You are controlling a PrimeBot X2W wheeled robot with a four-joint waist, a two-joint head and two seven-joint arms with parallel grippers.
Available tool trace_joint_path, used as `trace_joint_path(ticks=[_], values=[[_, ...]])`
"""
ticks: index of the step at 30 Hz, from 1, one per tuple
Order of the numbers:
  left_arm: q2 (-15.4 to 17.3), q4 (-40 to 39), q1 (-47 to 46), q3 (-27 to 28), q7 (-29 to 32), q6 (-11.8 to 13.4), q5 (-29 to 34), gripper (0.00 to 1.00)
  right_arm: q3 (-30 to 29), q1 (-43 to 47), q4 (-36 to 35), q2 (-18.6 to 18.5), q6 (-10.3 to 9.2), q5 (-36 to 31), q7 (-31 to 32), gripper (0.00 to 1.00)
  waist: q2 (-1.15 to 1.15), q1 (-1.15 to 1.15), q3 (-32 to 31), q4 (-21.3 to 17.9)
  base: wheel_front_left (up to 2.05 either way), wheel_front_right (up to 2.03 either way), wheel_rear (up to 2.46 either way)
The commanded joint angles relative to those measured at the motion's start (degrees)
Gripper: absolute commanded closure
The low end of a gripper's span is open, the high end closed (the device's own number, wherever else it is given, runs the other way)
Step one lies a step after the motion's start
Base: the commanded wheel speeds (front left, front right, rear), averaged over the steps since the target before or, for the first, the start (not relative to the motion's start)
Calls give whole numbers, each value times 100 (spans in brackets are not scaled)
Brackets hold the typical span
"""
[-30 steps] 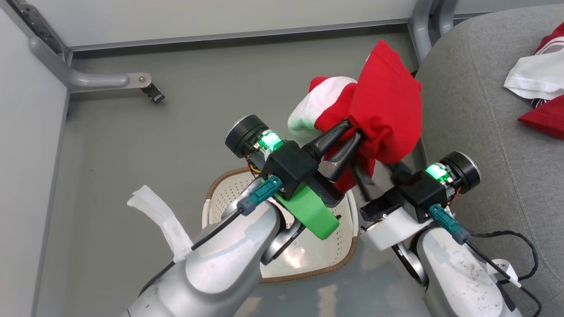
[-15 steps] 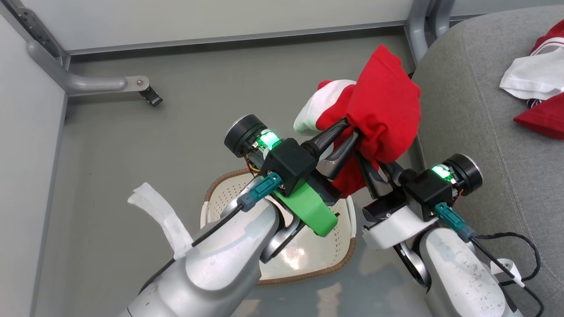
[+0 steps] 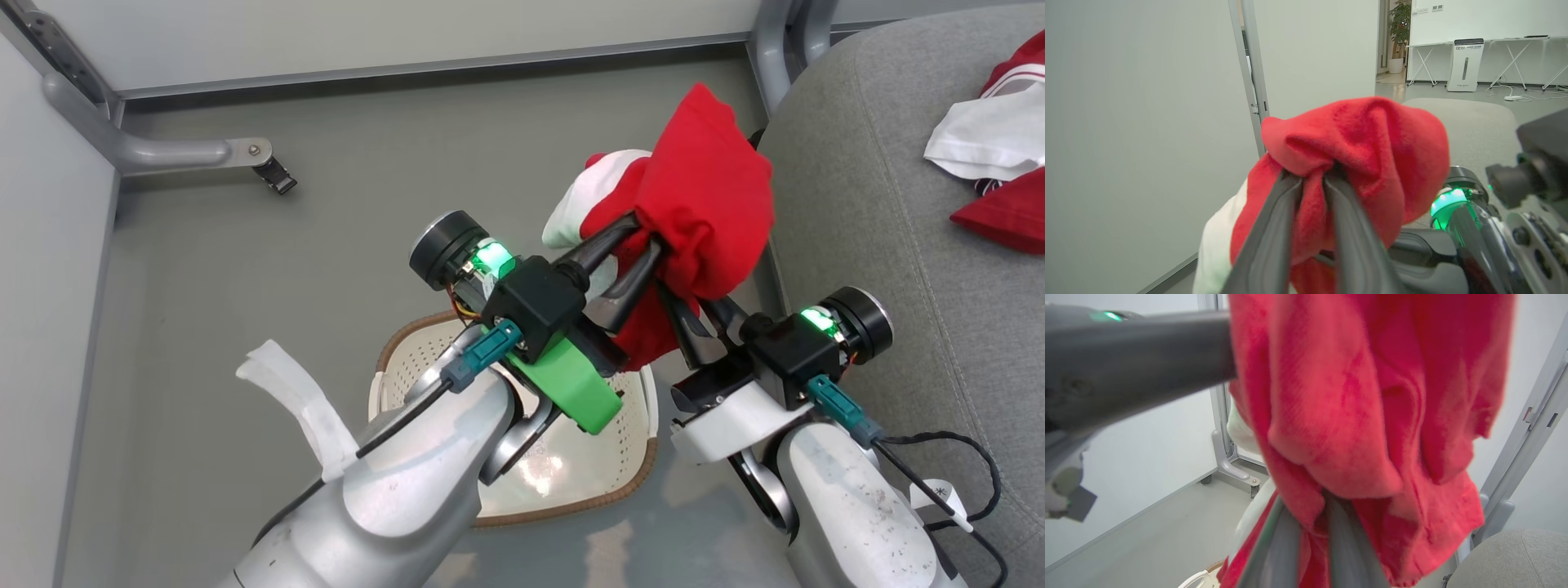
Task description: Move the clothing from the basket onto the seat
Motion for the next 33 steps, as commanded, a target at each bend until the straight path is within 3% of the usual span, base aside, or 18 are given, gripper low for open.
trace_joint_path(ticks=[1, 20, 33], values=[[23, 18, -84, 37, -19, 36, 16, 0, -13, 17, -3, -18, -4, 32, -13, 100, 0, 0, 4, -3, 0, 0, 0], [61, 19, -30, 98, -19, 52, 152, 0, -96, 35, -25, -18, -4, 126, -13, 100, 0, 0, 28, -87, 0, 0, 0], [193, 97, 40, 8, -12, 48, 182, 0, -415, 141, -95, -18, -4, 207, -13, 100, 0, 0, 170, -690, 0, 0, 0]])
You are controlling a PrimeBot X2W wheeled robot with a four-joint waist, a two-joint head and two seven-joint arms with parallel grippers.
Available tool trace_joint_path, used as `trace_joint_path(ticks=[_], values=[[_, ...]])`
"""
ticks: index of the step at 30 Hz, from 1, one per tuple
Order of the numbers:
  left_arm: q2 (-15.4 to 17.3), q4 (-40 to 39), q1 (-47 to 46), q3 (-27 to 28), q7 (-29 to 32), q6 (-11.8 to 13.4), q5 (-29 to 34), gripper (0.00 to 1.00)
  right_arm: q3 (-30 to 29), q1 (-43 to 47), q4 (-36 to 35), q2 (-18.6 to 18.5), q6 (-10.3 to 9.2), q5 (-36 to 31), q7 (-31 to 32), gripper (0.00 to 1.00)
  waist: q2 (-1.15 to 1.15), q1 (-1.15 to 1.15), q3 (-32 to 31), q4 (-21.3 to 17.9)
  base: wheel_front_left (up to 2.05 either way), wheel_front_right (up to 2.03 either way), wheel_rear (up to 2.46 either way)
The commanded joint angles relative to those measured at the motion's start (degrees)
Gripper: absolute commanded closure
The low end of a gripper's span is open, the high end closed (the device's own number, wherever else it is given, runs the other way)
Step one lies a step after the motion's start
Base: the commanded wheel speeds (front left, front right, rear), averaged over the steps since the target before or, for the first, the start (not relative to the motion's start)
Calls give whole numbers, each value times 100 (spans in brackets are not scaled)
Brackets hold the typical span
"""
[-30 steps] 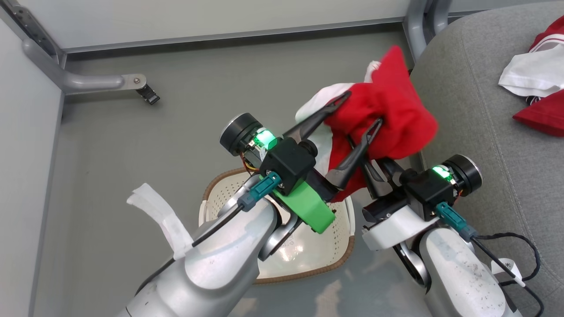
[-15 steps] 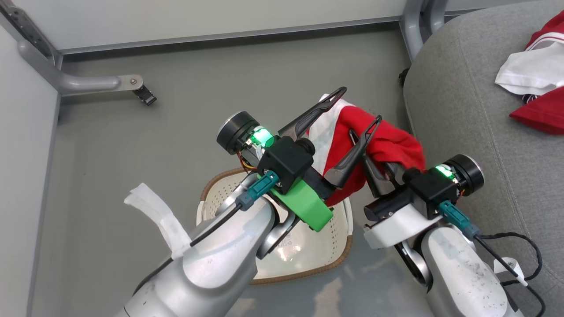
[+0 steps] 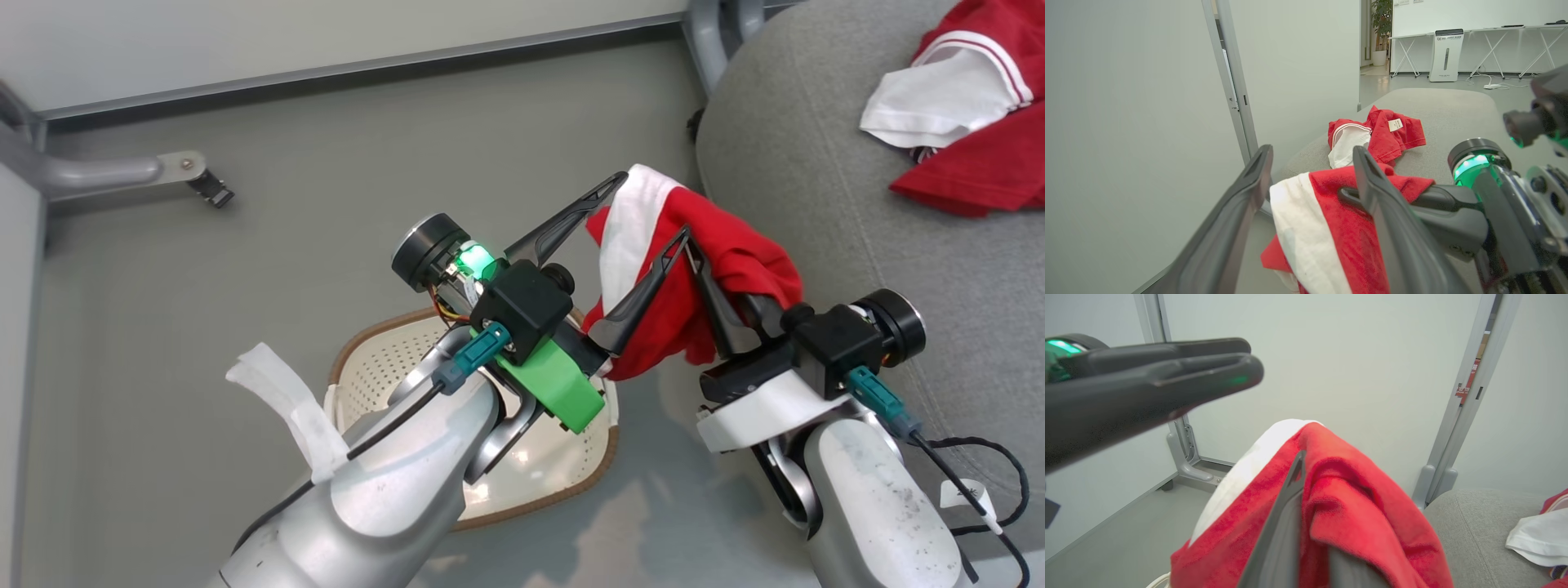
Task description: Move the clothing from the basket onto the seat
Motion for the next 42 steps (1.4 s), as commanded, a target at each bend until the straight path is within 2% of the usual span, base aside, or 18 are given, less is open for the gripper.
trace_joint_path(ticks=[1, 10, 13, 22, 34, 42], values=[[47, 9, 27, -6, -2, 3, 48, 0, -56, 62, -35, -14, -5, 44, -13, 100, 0, 0, 72, -218, 0, 0, 0], [108, 84, -6, -67, -3, 46, 105, 0, -456, 173, -122, -14, -4, 68, -13, 100, 0, 0, 269, -660, 0, 0, 0], [138, 140, -94, -76, -3, 49, 139, 0, -823, 309, -201, -14, -4, 76, -13, 100, 0, 0, 422, -872, 0, 0, 0], [196, 194, -167, -77, -2, 68, 178, 0, -1228, 478, -214, -14, -4, 122, -13, 100, 0, 0, 571, -1160, 0, 0, 0], [204, 204, -218, -84, -3, 75, 189, 0, -1293, 281, -297, -14, -4, 172, -13, 100, 0, 0, 642, -1231, 0, 0, 0], [241, 149, -289, -49, -2, 111, 224, 0, -1483, -546, -566, -14, -5, 51, -13, 100, 0, 0, 916, -1174, 0, 0, 0]])
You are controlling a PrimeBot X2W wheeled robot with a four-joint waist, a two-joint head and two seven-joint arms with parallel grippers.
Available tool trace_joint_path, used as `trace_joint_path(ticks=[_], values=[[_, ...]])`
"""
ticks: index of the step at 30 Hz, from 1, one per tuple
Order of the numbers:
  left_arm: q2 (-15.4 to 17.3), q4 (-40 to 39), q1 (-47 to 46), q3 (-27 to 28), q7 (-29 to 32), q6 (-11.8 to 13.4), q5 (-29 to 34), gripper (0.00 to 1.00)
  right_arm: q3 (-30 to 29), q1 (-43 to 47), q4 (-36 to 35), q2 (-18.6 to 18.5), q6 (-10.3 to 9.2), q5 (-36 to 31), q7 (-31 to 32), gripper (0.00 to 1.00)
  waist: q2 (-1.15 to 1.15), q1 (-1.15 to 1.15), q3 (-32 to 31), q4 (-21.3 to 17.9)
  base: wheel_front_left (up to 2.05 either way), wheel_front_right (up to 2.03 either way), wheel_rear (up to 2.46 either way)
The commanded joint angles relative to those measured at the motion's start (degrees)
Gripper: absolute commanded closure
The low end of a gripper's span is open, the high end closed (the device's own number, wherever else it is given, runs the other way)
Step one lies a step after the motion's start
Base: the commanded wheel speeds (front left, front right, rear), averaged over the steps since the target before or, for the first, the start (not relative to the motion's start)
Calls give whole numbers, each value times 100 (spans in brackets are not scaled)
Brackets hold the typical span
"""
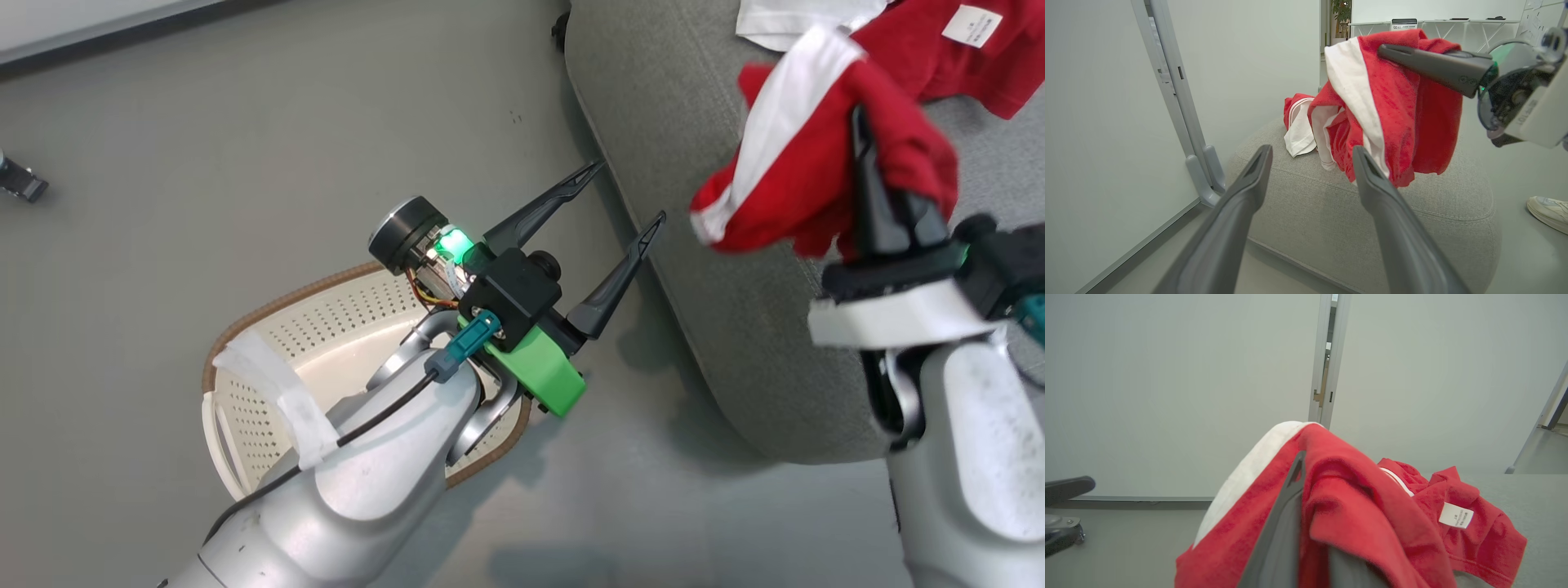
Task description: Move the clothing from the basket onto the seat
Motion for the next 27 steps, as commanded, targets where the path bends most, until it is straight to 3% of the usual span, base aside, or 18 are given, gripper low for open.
trace_joint_path(ticks=[1, 6, 11, 19, 27], values=[[52, -15, -98, 12, -2, 27, 24, 0, -74, -253, -69, -14, -4, -66, -13, 100, 0, 0, 138, 35, 0, 0, 0], [53, -40, -243, -4, 6, 54, 73, 0, -415, -1082, -181, -151, -5, -125, -13, 100, 0, 0, 475, 127, 0, 0, 0], [26, -47, -409, -41, 17, 41, 129, 0, -736, -1918, -198, -513, -4, -50, -13, 100, 0, 0, 862, 261, 0, 0, 0], [-22, -10, -688, -86, 11, 15, 219, 0, -1273, -3237, 199, -1330, -5, 44, -12, 100, 0, 0, 1427, 378, 0, 0, 0], [-62, 61, -845, -144, 4, -31, 285, 0, -1773, -4085, 1149, -2300, -5, 156, -13, 100, 0, 0, 1779, 429, 0, 0, 0]])
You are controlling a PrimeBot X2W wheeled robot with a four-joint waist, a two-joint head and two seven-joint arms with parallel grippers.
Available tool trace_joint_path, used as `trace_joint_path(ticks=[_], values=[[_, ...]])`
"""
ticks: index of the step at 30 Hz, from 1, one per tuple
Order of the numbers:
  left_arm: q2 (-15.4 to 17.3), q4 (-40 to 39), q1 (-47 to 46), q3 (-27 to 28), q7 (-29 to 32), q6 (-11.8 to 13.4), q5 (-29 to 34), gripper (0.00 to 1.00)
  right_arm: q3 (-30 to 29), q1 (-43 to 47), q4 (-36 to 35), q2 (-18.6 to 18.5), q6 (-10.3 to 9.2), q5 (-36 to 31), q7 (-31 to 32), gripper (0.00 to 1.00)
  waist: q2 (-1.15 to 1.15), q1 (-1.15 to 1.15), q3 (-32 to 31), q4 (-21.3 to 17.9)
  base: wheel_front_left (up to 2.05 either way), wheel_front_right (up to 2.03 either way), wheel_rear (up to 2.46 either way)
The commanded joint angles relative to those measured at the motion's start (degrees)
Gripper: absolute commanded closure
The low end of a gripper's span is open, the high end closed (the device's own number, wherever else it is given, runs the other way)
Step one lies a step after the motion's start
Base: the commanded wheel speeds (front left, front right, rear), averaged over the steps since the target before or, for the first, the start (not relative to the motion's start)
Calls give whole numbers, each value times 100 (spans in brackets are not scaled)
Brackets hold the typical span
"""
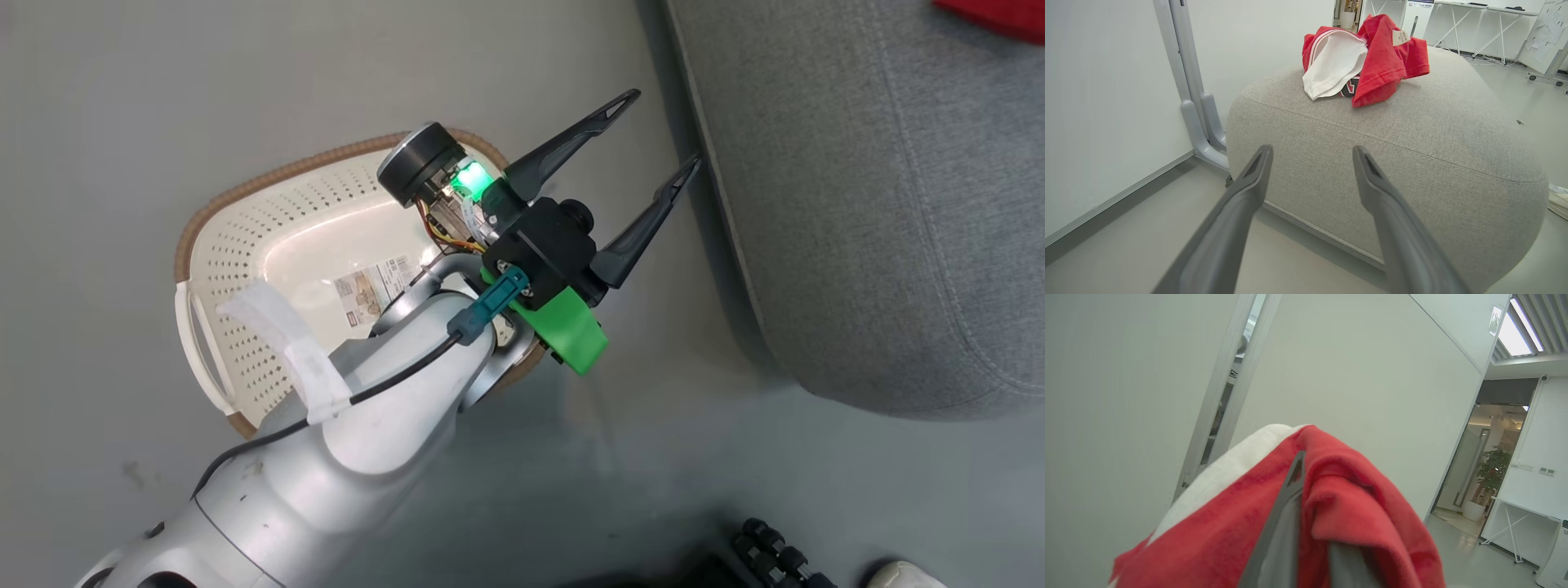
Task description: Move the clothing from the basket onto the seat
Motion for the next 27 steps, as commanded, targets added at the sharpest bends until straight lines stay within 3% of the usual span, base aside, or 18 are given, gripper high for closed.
trace_joint_path(ticks=[1, 7, 20, 27], values=[[-3, 12, -94, 4, 2, -31, 63, 0, -75, -111, 163, -117, -6, 50, -12, 100, 0, -1, 149, 58, 0, 0, 0], [17, 51, -136, -4, -1, -35, 81, 0, -72, -352, 979, -311, -5, 126, -12, 100, 0, -1, 300, 47, 0, 0, 0], [-5, 33, -277, -15, -3, -17, 108, 0, -244, 144, 2446, -181, -6, 12, -12, 100, 0, -1, 572, 179, 0, 0, 0], [15, 35, -266, 31, -4, -16, 113, 0, -186, 341, 2906, -14, -6, 142, -12, 100, 0, -1, 541, 160, 0, 0, 0]])
